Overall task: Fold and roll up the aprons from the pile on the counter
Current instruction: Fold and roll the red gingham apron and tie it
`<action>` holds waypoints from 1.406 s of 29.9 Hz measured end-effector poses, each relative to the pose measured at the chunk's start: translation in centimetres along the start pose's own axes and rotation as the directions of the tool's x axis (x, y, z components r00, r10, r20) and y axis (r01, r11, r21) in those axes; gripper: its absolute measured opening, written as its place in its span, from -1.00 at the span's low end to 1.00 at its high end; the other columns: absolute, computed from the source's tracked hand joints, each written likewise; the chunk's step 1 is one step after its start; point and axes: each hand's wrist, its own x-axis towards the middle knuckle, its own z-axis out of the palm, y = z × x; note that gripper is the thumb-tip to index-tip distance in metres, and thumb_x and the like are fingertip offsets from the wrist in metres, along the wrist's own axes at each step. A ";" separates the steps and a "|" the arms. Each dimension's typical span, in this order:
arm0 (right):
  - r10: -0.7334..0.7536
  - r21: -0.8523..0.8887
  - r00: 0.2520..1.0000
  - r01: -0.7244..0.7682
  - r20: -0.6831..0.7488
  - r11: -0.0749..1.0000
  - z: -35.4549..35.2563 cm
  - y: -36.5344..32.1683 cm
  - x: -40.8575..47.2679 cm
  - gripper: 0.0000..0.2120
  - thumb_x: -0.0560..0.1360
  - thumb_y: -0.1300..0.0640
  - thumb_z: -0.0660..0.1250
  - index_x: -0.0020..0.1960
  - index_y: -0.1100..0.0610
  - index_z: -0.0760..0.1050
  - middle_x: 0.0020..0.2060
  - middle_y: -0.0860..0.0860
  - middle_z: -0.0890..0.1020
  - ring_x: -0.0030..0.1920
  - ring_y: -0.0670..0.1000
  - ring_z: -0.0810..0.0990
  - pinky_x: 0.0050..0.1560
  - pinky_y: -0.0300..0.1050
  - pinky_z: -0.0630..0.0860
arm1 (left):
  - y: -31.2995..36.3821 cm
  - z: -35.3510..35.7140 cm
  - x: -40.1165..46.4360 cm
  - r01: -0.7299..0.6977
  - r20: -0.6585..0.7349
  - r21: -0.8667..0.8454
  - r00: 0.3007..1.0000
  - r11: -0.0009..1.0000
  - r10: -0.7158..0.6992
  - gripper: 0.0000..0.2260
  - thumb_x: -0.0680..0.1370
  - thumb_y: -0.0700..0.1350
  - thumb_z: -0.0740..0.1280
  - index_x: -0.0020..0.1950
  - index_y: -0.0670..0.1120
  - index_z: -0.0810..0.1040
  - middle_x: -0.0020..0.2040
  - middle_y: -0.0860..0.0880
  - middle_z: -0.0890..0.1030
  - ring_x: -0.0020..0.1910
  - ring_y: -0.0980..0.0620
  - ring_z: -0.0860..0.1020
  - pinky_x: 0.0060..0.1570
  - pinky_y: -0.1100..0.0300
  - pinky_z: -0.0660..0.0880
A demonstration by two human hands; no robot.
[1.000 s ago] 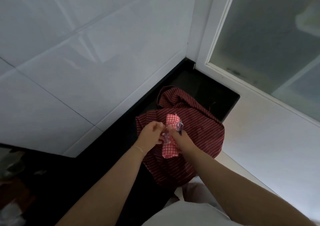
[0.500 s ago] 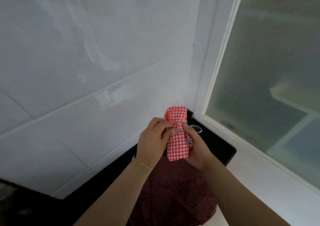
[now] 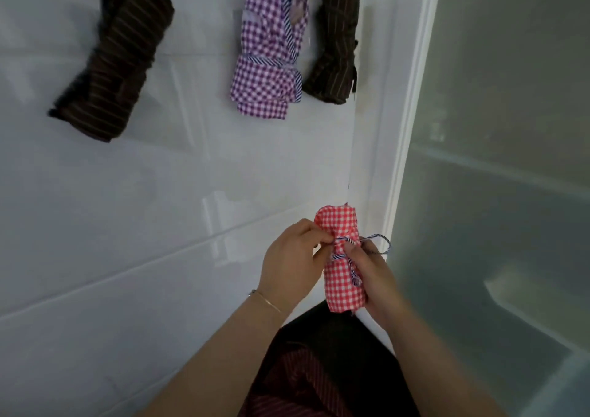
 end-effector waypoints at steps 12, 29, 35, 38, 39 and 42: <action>-0.363 -0.217 0.918 0.392 0.160 0.894 3.1 -11.5 2.7 -0.79 0.44 -0.11 0.33 0.06 -0.15 0.45 -0.08 -0.15 0.67 -0.08 -0.13 0.67 -0.03 -0.20 0.58 | 3.0 -5.8 8.7 -0.094 -0.191 -0.016 0.978 0.995 0.089 -0.91 0.49 -0.13 0.42 -0.02 -0.06 0.58 -0.11 0.08 0.58 -0.15 0.17 0.56 -0.05 0.28 0.55; -0.470 -0.123 0.817 0.532 0.334 0.838 16.5 -14.3 2.0 -0.44 0.32 -0.23 0.36 0.26 -0.07 0.38 0.09 -0.10 0.61 0.00 -0.13 0.64 0.01 -0.17 0.57 | -0.1 -21.2 9.1 -0.083 -0.073 -0.016 0.994 0.996 0.082 -0.74 0.44 0.00 0.27 -0.14 -0.21 0.54 -0.16 -0.07 0.51 -0.17 0.00 0.49 -0.11 0.06 0.50; -0.509 -0.022 0.800 0.543 0.318 0.840 21.7 -15.4 -0.1 -0.80 0.48 -0.03 0.35 0.07 -0.11 0.42 -0.12 -0.15 0.66 -0.16 -0.17 0.66 -0.29 -0.36 0.54 | 0.9 -28.6 9.0 -0.143 0.055 0.165 0.989 0.976 0.136 -0.81 0.49 -0.10 0.26 -0.22 -0.20 0.52 -0.18 -0.08 0.53 -0.22 -0.03 0.51 -0.16 -0.03 0.49; -0.587 -0.024 0.742 0.626 0.323 0.779 24.8 -16.7 -0.9 -0.67 0.47 0.01 0.39 0.17 -0.03 0.37 -0.13 -0.21 0.64 -0.17 -0.24 0.64 -0.27 -0.41 0.53 | -0.1 -32.0 8.6 -0.271 -0.011 0.429 0.952 0.862 0.305 -0.81 0.51 -0.09 0.22 -0.14 -0.12 0.59 -0.12 0.00 0.58 -0.19 -0.01 0.45 -0.10 0.10 0.41; -0.602 -0.024 0.723 0.646 0.341 0.763 26.3 -17.1 -1.1 -0.65 0.47 0.02 0.41 0.18 -0.03 0.35 -0.14 -0.22 0.63 -0.18 -0.26 0.63 -0.27 -0.42 0.52 | -0.9 -33.2 8.3 -0.266 -0.064 0.489 0.939 0.831 0.337 -0.80 0.51 -0.08 0.21 -0.10 -0.12 0.60 -0.09 0.00 0.58 -0.16 -0.01 0.43 -0.08 0.14 0.37; -0.606 -0.057 0.683 0.681 0.408 0.730 30.8 -17.6 -1.2 -0.60 0.44 0.00 0.45 0.17 -0.04 0.32 -0.06 -0.16 0.58 -0.14 -0.21 0.63 -0.16 -0.30 0.58 | -3.4 -36.7 7.4 -0.164 -0.212 0.570 0.917 0.805 0.337 -0.77 0.50 -0.08 0.21 -0.05 -0.15 0.61 -0.08 -0.06 0.59 -0.12 -0.06 0.44 -0.10 0.18 0.29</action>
